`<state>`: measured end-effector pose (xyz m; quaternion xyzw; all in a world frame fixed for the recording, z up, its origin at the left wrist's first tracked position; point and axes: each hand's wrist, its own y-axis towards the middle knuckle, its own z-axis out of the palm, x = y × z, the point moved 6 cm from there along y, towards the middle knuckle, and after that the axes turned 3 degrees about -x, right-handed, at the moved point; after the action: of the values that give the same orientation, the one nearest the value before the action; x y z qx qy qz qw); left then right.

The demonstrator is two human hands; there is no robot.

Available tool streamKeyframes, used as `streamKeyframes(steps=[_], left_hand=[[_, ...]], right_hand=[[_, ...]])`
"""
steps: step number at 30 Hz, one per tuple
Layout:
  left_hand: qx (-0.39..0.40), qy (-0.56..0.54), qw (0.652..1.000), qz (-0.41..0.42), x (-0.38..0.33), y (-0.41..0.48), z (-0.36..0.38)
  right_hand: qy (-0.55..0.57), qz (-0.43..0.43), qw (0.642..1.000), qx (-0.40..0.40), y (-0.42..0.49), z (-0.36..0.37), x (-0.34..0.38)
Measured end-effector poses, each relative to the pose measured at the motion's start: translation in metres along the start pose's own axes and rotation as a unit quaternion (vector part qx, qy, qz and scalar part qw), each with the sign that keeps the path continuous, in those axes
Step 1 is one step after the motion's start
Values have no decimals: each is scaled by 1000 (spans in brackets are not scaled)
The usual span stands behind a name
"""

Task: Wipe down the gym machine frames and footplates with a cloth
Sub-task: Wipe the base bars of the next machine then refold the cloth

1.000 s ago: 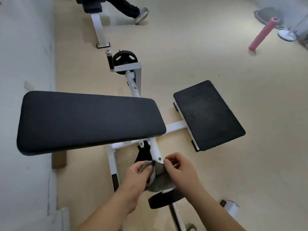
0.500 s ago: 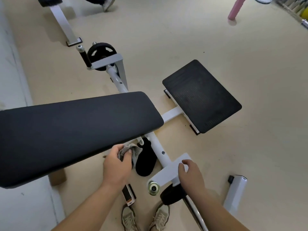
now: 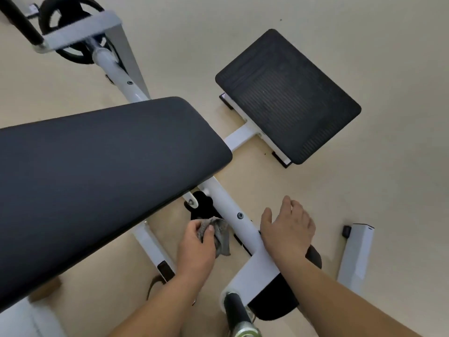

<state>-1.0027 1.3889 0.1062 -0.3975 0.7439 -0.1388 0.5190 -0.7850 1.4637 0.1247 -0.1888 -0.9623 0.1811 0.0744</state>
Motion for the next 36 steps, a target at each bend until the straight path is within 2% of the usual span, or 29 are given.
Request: streamKeyframes(steps=[2,5,10,12,16,19,22,27,32,36], left_hand=[[16,-6,1000,0,15,24,25],[31,-29,999,-1,28,53,64],[37,-131,987,-90,42,58,118],[24,-169,978,-119,50,55,125],[-8,-171,976,-133,49,77,118],[0,-200,968,-154,43,98,115],[11,-174,975,-138,41,93,124],[53,-20,989,-134,60,71,136],[52,-101,982,-151,37,79,137],[94,-46,994,-32,22,62,142]], right_hand=[[0,15,999,-44,0,1,0],[15,19,998,-64,3,3,2],[4,11,995,-95,3,6,5],[2,10,995,-97,4,7,3],[0,7,995,-100,3,8,1],[6,5,995,-103,2,8,0],[9,6,995,-100,2,6,1],[5,7,995,-98,3,7,3],[5,12,995,-100,3,9,2],[6,12,994,-105,4,9,2]])
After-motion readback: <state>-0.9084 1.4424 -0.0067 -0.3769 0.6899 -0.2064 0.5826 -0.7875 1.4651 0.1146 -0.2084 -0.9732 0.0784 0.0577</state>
